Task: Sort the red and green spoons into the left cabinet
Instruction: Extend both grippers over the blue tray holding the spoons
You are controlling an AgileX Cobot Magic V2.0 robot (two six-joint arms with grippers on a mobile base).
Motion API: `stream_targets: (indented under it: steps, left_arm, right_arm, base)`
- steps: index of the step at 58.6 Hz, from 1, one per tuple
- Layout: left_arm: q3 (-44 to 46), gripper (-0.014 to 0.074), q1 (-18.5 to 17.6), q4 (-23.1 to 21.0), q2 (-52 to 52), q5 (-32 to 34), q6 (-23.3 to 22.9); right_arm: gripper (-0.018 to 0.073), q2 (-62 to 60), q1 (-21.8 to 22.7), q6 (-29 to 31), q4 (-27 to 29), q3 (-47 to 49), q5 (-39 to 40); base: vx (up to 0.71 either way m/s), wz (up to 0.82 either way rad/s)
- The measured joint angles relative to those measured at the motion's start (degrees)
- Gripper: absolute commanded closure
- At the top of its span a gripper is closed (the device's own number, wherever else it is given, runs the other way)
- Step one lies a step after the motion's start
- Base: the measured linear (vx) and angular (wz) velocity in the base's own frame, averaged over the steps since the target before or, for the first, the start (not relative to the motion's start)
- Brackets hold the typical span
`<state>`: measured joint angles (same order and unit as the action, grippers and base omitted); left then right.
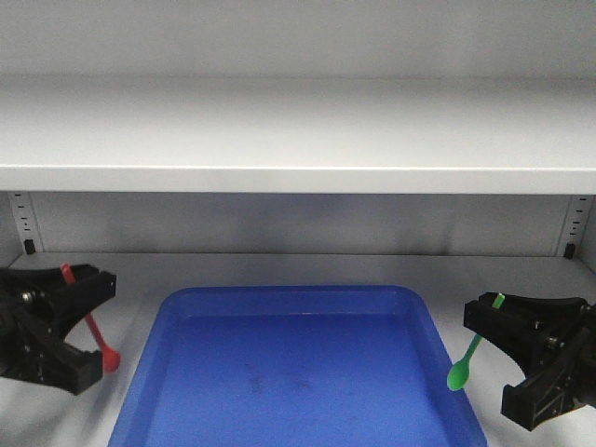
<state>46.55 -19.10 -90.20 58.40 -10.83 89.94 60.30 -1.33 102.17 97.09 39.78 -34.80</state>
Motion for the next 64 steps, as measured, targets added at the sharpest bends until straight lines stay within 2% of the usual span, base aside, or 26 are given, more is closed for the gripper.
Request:
stream_targets:
  steps: [24,41,58,64]
  left_arm:
    - [0.08,0.0597,0.00,-6.80,6.44,-9.86,0.47]
    - [5.01,0.0597,-0.26,-7.13,11.07,-14.93,1.44]
    - [9.72,0.0595,-3.23,-7.05,17.52,-15.84,1.39]
    - [9.89,0.0586,-3.43,-7.05,17.88,-15.65,1.39]
  right_arm:
    - [0.0562,0.00,0.00,0.00,-0.05,0.00,-3.46]
    - [0.0562,5.06,0.00,0.00,-0.05,5.45,-8.17]
    - [0.0559,15.77,-6.87,-0.15,-0.10,12.06,-8.10]
    - [0.0547,17.99,-7.80,-0.15,-0.10,13.23,-7.52]
  base:
    - [0.00,0.00]
    - [0.00,0.00]
    - [0.00,0.00]
    - [0.00,0.00]
